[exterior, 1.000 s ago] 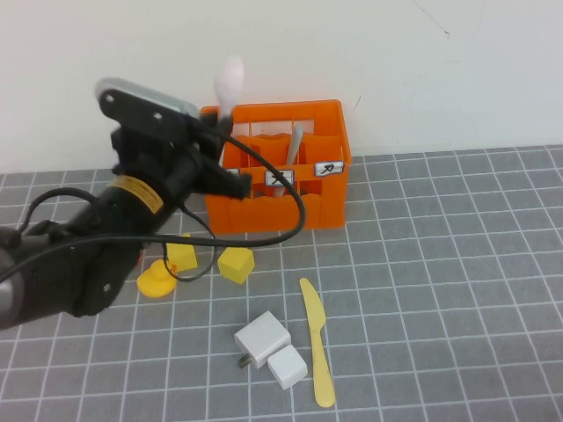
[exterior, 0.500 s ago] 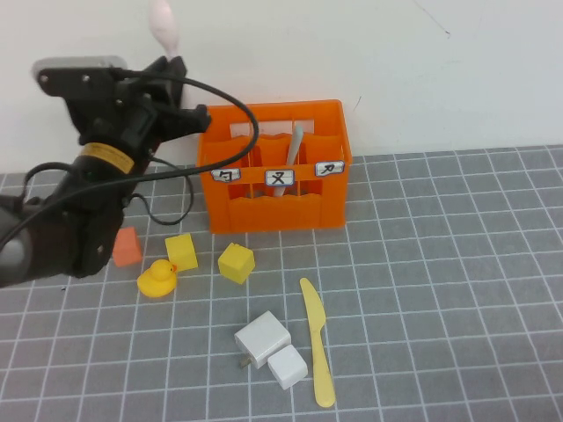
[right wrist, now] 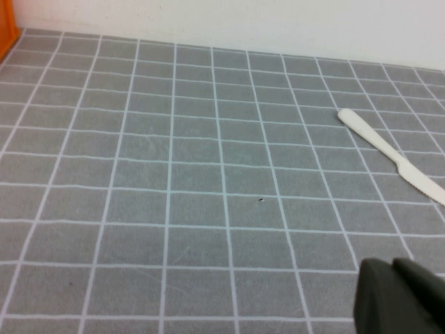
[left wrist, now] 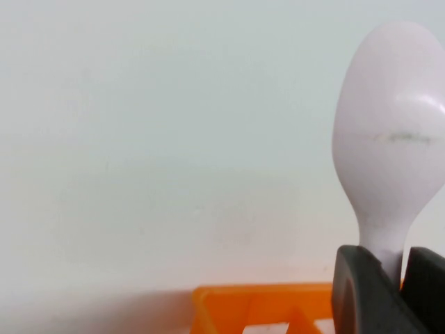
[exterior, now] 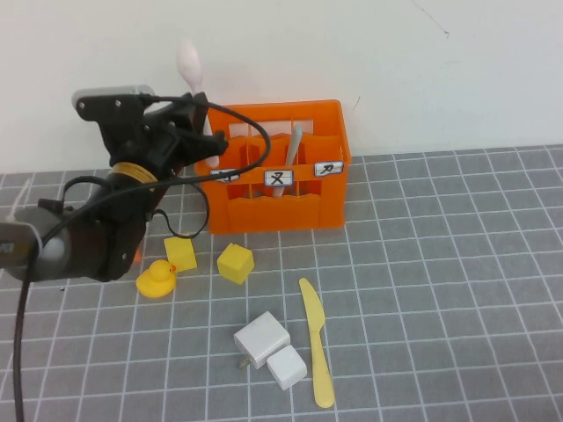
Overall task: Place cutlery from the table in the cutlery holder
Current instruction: Place the spoon on the box
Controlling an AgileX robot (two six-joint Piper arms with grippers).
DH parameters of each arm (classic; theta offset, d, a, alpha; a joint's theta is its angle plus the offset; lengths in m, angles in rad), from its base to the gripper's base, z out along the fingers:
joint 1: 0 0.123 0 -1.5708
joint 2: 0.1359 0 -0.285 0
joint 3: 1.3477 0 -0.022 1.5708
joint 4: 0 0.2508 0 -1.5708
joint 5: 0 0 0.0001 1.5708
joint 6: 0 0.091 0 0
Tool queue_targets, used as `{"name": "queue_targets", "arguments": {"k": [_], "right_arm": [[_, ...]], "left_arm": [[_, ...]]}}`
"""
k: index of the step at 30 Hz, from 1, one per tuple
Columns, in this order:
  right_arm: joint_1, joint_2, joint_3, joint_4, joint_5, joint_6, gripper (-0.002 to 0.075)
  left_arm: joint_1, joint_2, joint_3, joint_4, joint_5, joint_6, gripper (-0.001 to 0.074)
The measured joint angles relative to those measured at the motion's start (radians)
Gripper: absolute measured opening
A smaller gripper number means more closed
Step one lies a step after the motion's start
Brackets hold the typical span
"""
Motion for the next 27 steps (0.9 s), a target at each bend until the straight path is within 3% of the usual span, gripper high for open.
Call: {"name": "queue_targets", "arguments": {"k": [6, 13, 17, 20, 24, 27], "right_arm": [[0.0, 0.0, 0.0, 0.0, 0.0, 0.0, -0.0003], [0.0, 0.0, 0.0, 0.0, 0.0, 0.0, -0.0003], [0.0, 0.0, 0.0, 0.0, 0.0, 0.0, -0.0003], [0.0, 0.0, 0.0, 0.0, 0.0, 0.0, -0.0003], [0.0, 0.0, 0.0, 0.0, 0.0, 0.0, -0.0003], [0.0, 0.0, 0.0, 0.0, 0.0, 0.0, -0.0003]], "left_arm": [[0.0, 0.031, -0.026, 0.0, 0.034, 0.009, 0.012], [-0.019, 0.027, -0.062, 0.009, 0.091, 0.017, 0.0393], [-0.023, -0.011, -0.062, 0.044, 0.114, 0.019, 0.0439], [-0.02, -0.076, -0.062, 0.128, 0.163, 0.019, 0.039], [0.021, -0.192, -0.057, 0.385, 0.232, -0.08, 0.0143], [0.075, -0.294, -0.028, 0.642, 0.245, -0.298, 0.0043]]}}
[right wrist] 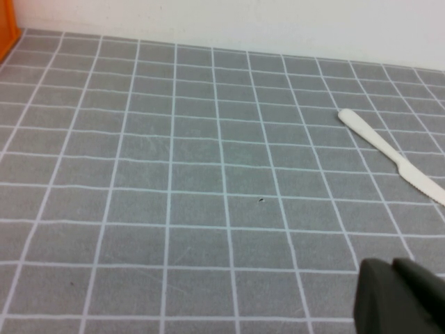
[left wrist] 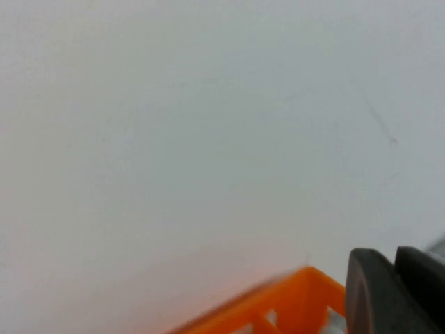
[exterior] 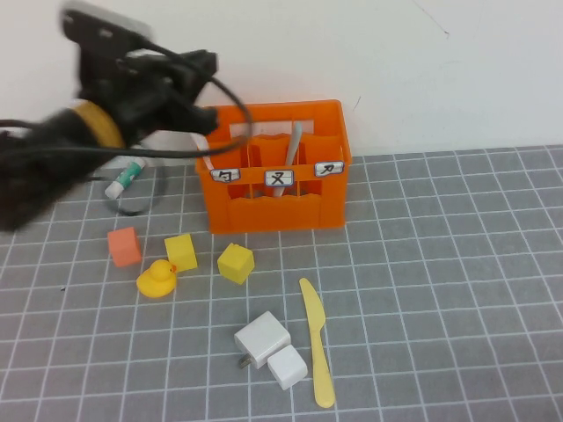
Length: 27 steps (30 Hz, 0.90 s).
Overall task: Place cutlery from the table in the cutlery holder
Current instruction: Place the spoon on the box, then pick up the knife
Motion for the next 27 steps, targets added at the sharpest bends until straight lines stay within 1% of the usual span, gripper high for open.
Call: {"name": "queue_targets", "arguments": {"k": [3, 5, 14, 17, 21, 25, 27], "right_arm": [[0.0, 0.0, 0.0, 0.0, 0.0, 0.0, -0.0003], [0.0, 0.0, 0.0, 0.0, 0.0, 0.0, -0.0003], [0.0, 0.0, 0.0, 0.0, 0.0, 0.0, -0.0003], [0.0, 0.0, 0.0, 0.0, 0.0, 0.0, -0.0003], [0.0, 0.0, 0.0, 0.0, 0.0, 0.0, -0.0003], [0.0, 0.0, 0.0, 0.0, 0.0, 0.0, -0.0003], [0.0, 0.0, 0.0, 0.0, 0.0, 0.0, -0.0003]], "left_arm": [[0.06, -0.121, 0.058, 0.256, -0.002, -0.225, 0.0012], [0.081, -0.198, 0.113, 0.352, -0.002, -0.296, 0.0006], [0.085, -0.479, 0.367, 0.457, 0.018, -0.314, 0.0001], [0.085, -0.576, 0.439, 0.535, 0.052, -0.334, 0.0001], [0.085, -0.7, 0.524, 0.618, 0.131, -0.41, 0.0001], [0.085, -0.802, 0.559, 0.632, 0.26, -0.442, 0.0001], [0.085, -0.866, 0.575, 0.636, 0.355, -0.48, 0.0001]]}}
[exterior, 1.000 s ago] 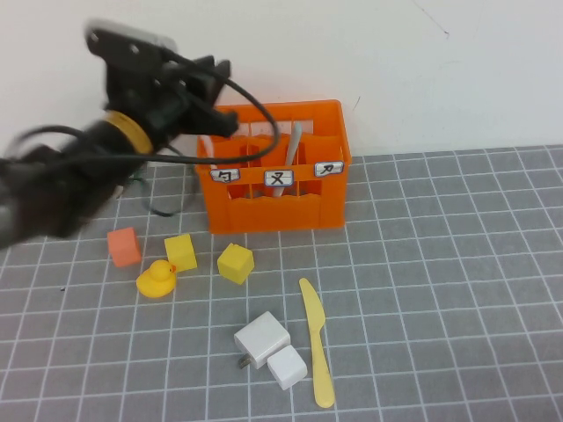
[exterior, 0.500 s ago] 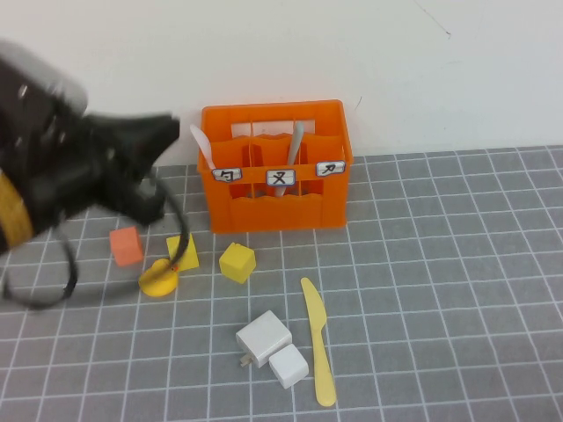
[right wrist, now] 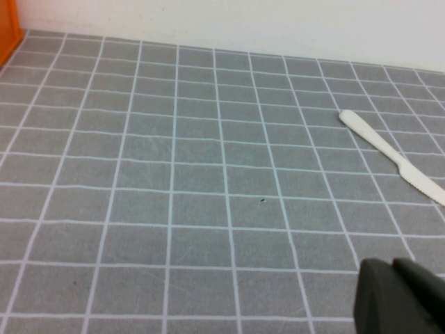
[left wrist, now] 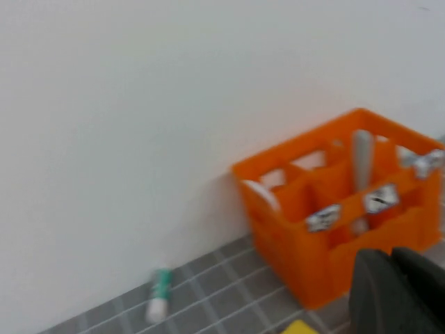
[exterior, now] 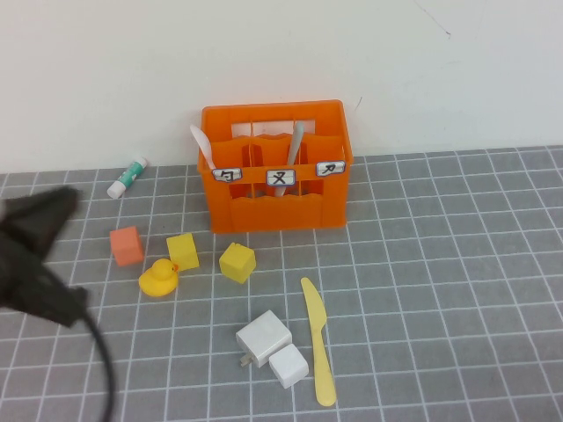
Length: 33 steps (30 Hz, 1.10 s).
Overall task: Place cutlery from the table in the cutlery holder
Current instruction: Pick up the knife
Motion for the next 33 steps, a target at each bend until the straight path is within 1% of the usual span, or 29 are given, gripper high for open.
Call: {"name": "queue_targets", "arguments": {"k": [3, 6, 10, 12, 17, 20, 21, 23, 26, 28, 29, 30, 31, 33], "right_arm": [[0.0, 0.0, 0.0, 0.0, 0.0, 0.0, -0.0003], [0.0, 0.0, 0.0, 0.0, 0.0, 0.0, -0.0003], [0.0, 0.0, 0.0, 0.0, 0.0, 0.0, -0.0003], [0.0, 0.0, 0.0, 0.0, 0.0, 0.0, -0.0003], [0.0, 0.0, 0.0, 0.0, 0.0, 0.0, -0.0003], [0.0, 0.0, 0.0, 0.0, 0.0, 0.0, -0.0003], [0.0, 0.0, 0.0, 0.0, 0.0, 0.0, -0.0003], [0.0, 0.0, 0.0, 0.0, 0.0, 0.0, -0.0003], [0.0, 0.0, 0.0, 0.0, 0.0, 0.0, -0.0003], [0.0, 0.0, 0.0, 0.0, 0.0, 0.0, -0.0003], [0.0, 0.0, 0.0, 0.0, 0.0, 0.0, -0.0003], [0.0, 0.0, 0.0, 0.0, 0.0, 0.0, -0.0003], [0.0, 0.0, 0.0, 0.0, 0.0, 0.0, -0.0003], [0.0, 0.0, 0.0, 0.0, 0.0, 0.0, -0.0003]], "left_arm": [[0.0, -0.09, 0.028, 0.024, 0.12, -0.083, 0.0001], [0.0, -0.197, 0.071, 0.035, 0.226, -0.211, 0.0], [0.0, -0.319, 0.16, 0.036, 0.326, -0.404, 0.0], [0.0, -0.378, 0.214, 0.036, 0.365, -0.464, 0.0], [0.0, -0.548, 0.337, 0.008, 0.406, -0.489, 0.0], [0.0, -0.635, 0.383, -0.098, 0.44, -0.444, 0.0], [0.0, -0.676, 0.398, -0.183, 0.462, -0.381, 0.0], [0.0, -0.721, 0.419, -0.298, 0.482, -0.263, 0.0], [0.0, -0.795, 0.437, -0.557, 0.516, 0.047, 0.0], [0.0, -0.837, 0.442, -0.799, 0.57, 0.334, 0.0], [0.0, -0.842, 0.444, -0.883, 0.591, 0.412, 0.0], [0.0, -0.847, 0.444, -0.976, 0.632, 0.555, 0.0], [0.0, -0.847, 0.444, -1.056, 0.666, 0.656, 0.0], [0.0, -0.848, 0.446, -1.16, 0.725, 0.772, 0.0]]}}
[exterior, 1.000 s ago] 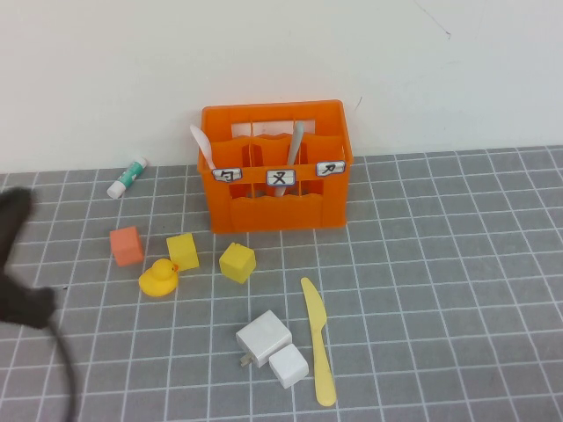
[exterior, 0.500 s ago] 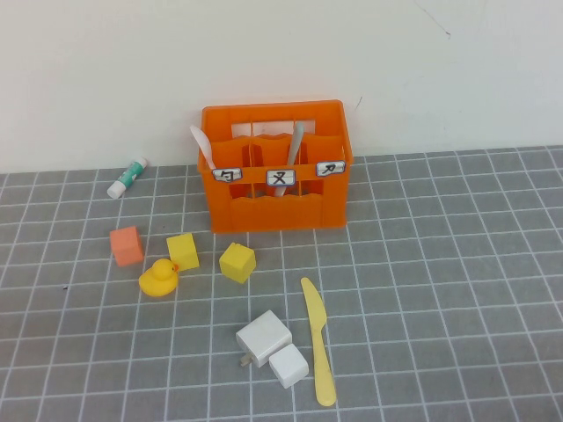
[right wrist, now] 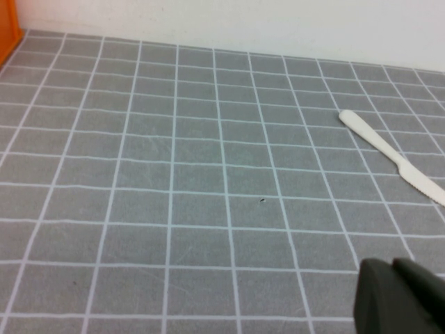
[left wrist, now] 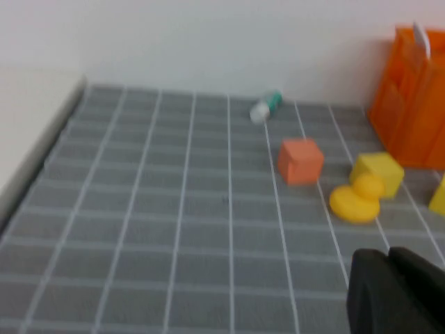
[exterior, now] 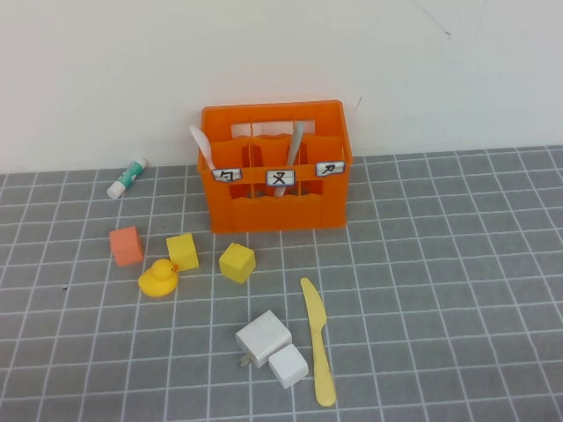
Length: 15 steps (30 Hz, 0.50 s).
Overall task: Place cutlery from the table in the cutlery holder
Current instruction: Pick up the knife
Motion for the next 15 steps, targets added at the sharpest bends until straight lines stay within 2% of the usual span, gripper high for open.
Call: {"name": "queue_targets", "arguments": {"k": [4, 10, 15], "right_arm": [[0.0, 0.0, 0.0, 0.0, 0.0, 0.0, -0.0003], [0.0, 0.0, 0.0, 0.0, 0.0, 0.0, -0.0003], [0.0, 0.0, 0.0, 0.0, 0.0, 0.0, -0.0003]], "left_arm": [[0.012, 0.0, 0.025, -0.091, 0.06, 0.044, 0.0], [0.069, 0.0, 0.098, -0.121, -0.038, 0.043, 0.0], [0.114, 0.0, 0.1, -0.162, -0.027, 0.043, 0.0]]}}
